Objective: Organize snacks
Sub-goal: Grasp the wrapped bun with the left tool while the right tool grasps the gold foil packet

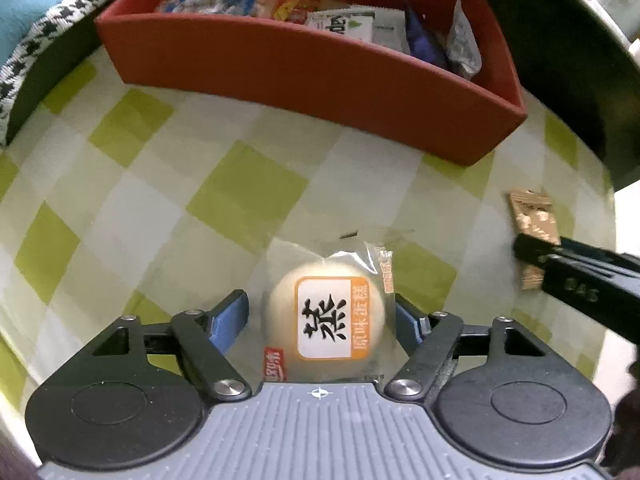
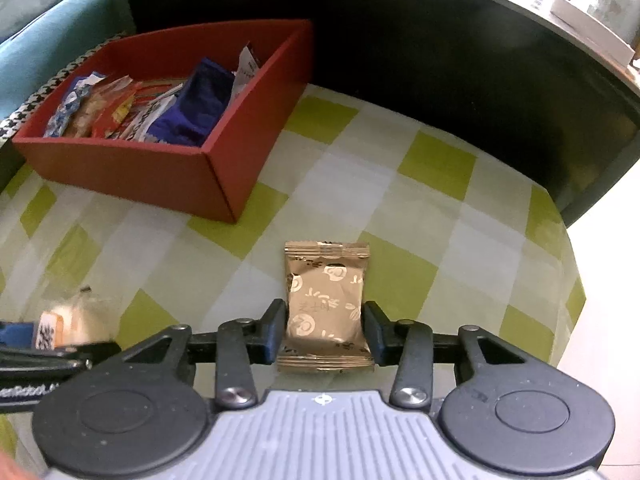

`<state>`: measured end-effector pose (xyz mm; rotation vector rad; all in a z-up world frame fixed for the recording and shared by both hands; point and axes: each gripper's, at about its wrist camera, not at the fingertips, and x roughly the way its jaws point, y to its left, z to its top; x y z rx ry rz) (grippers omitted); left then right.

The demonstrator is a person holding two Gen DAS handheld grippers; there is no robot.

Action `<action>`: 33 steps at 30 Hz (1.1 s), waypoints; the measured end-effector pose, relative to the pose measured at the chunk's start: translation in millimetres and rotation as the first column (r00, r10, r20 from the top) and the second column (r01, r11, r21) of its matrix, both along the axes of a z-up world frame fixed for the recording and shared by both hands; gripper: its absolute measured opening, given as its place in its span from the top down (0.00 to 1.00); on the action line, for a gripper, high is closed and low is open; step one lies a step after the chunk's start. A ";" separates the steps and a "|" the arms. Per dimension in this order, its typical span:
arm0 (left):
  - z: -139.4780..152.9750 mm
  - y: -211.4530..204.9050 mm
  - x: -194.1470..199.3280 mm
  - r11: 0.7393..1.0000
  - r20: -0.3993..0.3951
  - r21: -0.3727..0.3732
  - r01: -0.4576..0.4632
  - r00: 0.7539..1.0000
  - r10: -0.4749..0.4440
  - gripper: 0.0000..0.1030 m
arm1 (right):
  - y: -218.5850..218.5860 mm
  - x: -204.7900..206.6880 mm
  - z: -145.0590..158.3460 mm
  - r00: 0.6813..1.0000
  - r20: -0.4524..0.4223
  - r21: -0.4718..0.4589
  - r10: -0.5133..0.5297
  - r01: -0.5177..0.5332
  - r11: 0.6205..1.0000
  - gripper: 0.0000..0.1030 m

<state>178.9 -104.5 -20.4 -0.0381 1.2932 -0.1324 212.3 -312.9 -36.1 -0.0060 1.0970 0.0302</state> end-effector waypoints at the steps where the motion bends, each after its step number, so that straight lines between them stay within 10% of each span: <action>1: 1.1 -2.5 -1.5 1.000 0.009 0.017 0.008 1.000 -0.009 0.27 | 0.2 -1.7 0.5 1.000 0.001 0.002 0.005 -0.005 1.000 0.58; 15: 35.9 -11.4 -21.4 0.992 0.141 0.064 0.112 0.983 -0.120 0.36 | 22.1 -25.3 42.2 0.992 0.118 0.038 0.051 -0.055 0.998 0.60; 24: 40.9 -4.5 -17.1 0.992 0.157 0.060 0.110 0.981 -0.118 0.36 | 8.5 -17.2 22.9 0.999 0.043 0.097 -0.029 0.025 0.995 0.60; 33: 33.0 -0.4 -13.5 0.994 0.119 0.030 0.106 0.987 -0.109 0.36 | 17.6 -0.6 -5.4 0.996 -0.027 0.072 -0.089 0.091 0.993 0.39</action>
